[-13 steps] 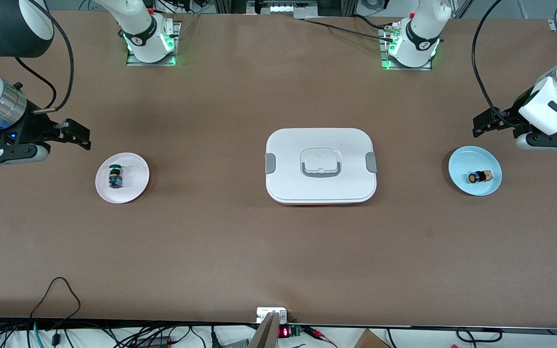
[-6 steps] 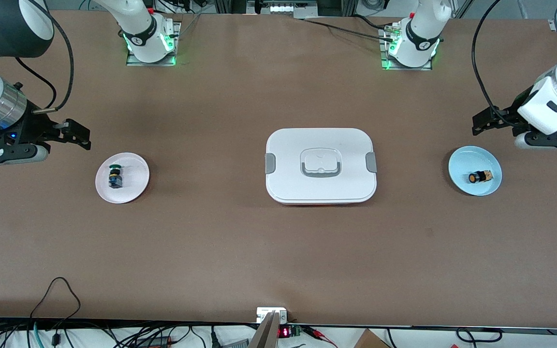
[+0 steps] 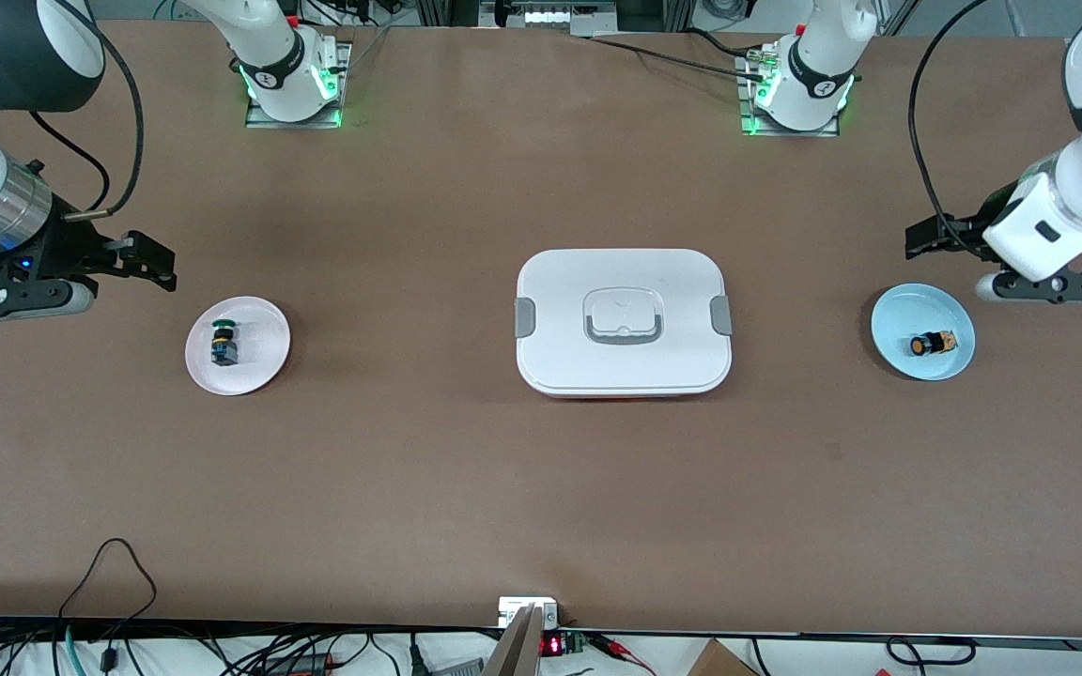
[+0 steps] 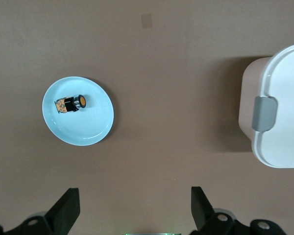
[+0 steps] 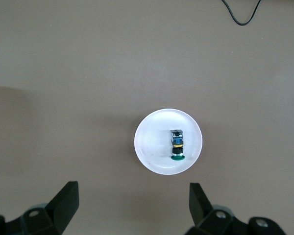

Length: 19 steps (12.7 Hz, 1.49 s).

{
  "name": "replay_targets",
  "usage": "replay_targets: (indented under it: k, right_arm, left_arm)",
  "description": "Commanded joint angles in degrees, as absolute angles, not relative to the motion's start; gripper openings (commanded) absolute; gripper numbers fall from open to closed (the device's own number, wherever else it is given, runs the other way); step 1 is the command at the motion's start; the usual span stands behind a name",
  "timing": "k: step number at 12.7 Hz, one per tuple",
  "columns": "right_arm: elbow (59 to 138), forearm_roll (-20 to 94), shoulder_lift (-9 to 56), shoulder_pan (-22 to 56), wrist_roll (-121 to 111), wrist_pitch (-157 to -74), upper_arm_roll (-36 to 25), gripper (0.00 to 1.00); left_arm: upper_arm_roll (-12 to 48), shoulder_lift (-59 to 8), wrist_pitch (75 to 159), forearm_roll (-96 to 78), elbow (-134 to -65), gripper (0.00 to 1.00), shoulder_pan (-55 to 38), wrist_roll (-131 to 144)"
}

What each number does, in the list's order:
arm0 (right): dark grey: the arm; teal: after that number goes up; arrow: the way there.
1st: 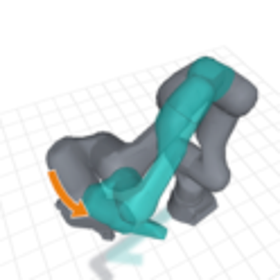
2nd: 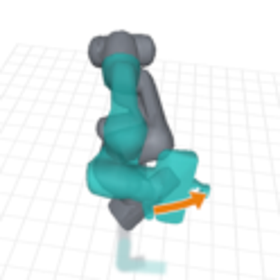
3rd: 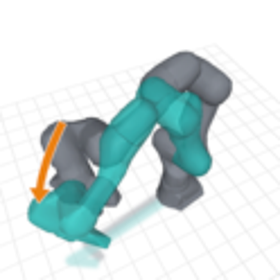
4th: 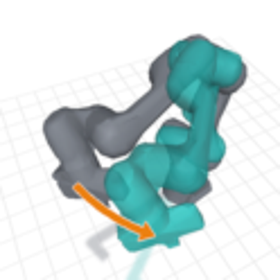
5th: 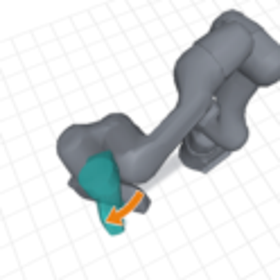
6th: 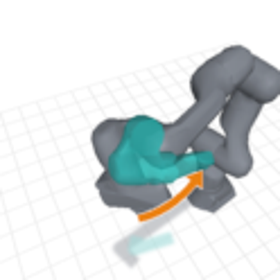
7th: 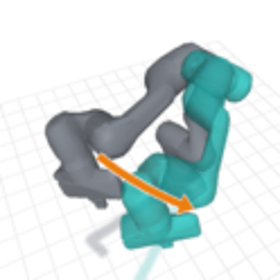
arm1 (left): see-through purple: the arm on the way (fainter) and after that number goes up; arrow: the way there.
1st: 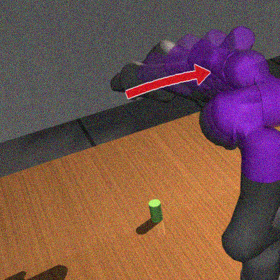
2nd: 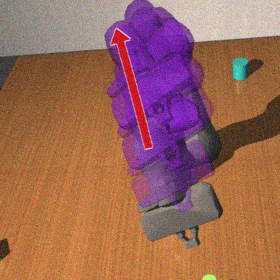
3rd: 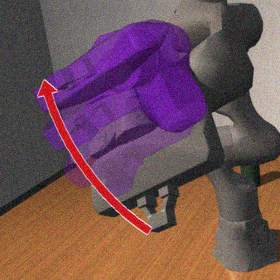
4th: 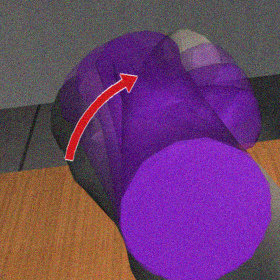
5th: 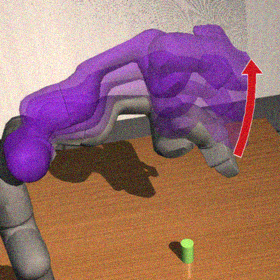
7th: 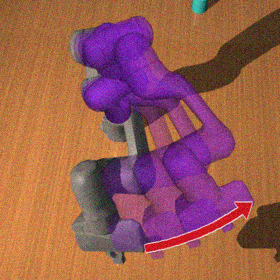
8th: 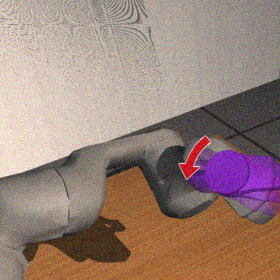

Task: Transfer orange switch to right arm and place
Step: 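Lower the left gripper over the orange switch on the blue plate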

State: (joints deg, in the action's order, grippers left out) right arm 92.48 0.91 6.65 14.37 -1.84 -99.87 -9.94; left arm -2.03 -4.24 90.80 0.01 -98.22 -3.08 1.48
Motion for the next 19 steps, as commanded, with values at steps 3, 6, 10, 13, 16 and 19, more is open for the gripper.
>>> replay_targets:
  k: [3, 6, 10, 13, 16, 19]
  right_arm:
    - [92.4, 1.7, 6.5, 14.3, -1.1, -99.8, -9.8, 1.00]
    - [92.4, 1.8, 6.5, 14.3, -1.1, -99.8, -9.8, 1.00]
    - [92.4, 1.7, 6.5, 14.3, -1.1, -99.8, -9.8, 1.00]
    - [92.4, 1.7, 6.4, 14.3, -1.1, -99.8, -9.8, 1.00]
    - [92.4, 1.7, 6.5, 14.3, -1.1, -99.9, -9.8, 1.00]
    - [92.4, 1.7, 6.5, 14.3, -1.1, -100.0, -9.8, 1.00]
  left_arm:
    - [-2.1, -9.8, 88.7, 1.2, -96.7, 1.00, 3.5, 0.2]
    - [-2.1, -14.8, 92.1, 1.3, -97.8, 1.00, 5.9, 0.2]
    - [-2.1, -22.0, 98.8, 1.3, -98.5, 1.00, 10.2, -5.4]
    - [-2.1, -24.3, 106.0, 1.3, -101.6, 1.00, 12.6, -7.3]
    - [-2.1, -26.3, 115.5, 1.3, -105.4, 1.00, 14.1, -9.8]
    - [-2.1, -29.7, 119.8, 1.3, -105.7, 0.99, 15.2, -10.9]
